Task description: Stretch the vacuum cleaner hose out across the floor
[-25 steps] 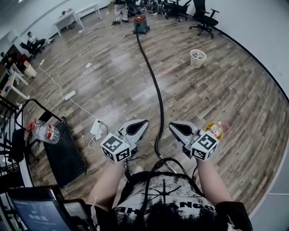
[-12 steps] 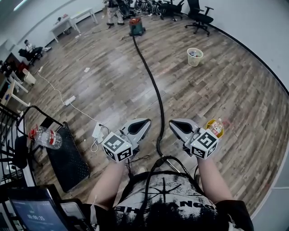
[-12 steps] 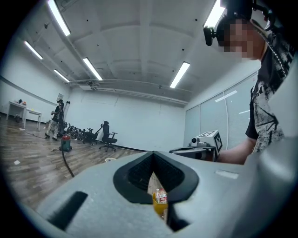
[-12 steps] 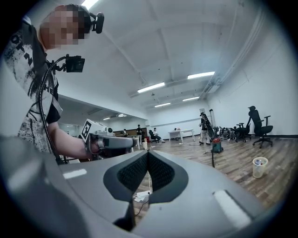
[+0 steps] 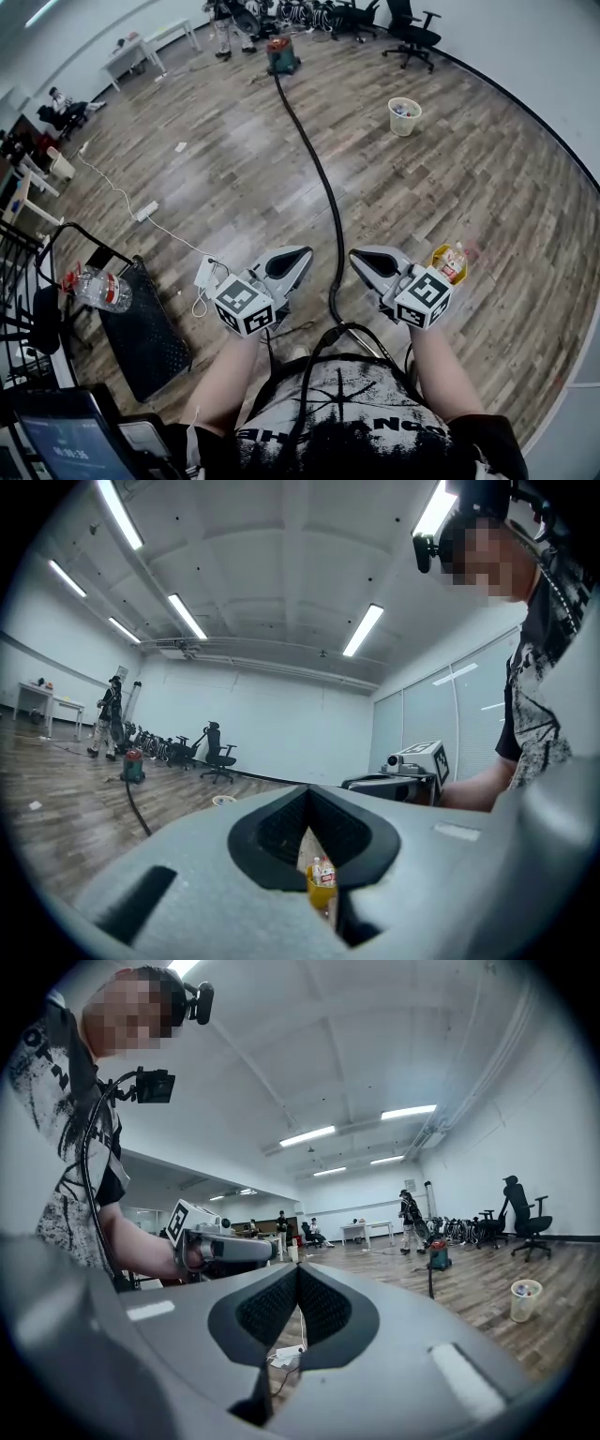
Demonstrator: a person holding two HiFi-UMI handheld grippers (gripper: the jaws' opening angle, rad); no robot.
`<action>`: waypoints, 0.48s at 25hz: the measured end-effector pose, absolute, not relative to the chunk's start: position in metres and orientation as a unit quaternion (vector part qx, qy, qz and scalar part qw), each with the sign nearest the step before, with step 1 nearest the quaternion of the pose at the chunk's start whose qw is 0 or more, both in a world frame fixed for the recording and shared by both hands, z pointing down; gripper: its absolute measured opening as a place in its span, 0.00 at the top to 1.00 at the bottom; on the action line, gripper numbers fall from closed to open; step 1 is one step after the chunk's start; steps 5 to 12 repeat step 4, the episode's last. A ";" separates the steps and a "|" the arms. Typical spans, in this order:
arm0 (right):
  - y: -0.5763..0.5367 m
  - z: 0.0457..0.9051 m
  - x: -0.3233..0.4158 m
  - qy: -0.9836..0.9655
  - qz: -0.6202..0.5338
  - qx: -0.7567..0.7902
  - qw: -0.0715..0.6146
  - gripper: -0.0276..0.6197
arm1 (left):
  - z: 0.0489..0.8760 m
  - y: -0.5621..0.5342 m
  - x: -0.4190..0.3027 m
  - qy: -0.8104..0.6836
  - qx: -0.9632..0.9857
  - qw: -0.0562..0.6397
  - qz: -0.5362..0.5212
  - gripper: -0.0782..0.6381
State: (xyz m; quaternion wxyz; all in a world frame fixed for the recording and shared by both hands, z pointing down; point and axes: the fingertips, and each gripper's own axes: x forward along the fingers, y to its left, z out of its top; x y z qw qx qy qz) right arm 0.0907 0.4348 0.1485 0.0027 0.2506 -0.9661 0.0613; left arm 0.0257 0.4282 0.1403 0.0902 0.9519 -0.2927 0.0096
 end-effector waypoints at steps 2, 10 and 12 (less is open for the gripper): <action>0.435 0.149 0.087 -0.966 0.061 0.251 0.005 0.95 | 0.141 0.429 0.023 -0.292 0.952 0.090 0.010 0.89; 0.436 0.150 0.084 -0.966 0.060 0.252 0.008 0.95 | 0.142 0.430 0.020 -0.291 0.953 0.090 0.011 0.89; 0.436 0.150 0.084 -0.966 0.060 0.252 0.008 0.95 | 0.142 0.430 0.020 -0.291 0.953 0.090 0.011 0.89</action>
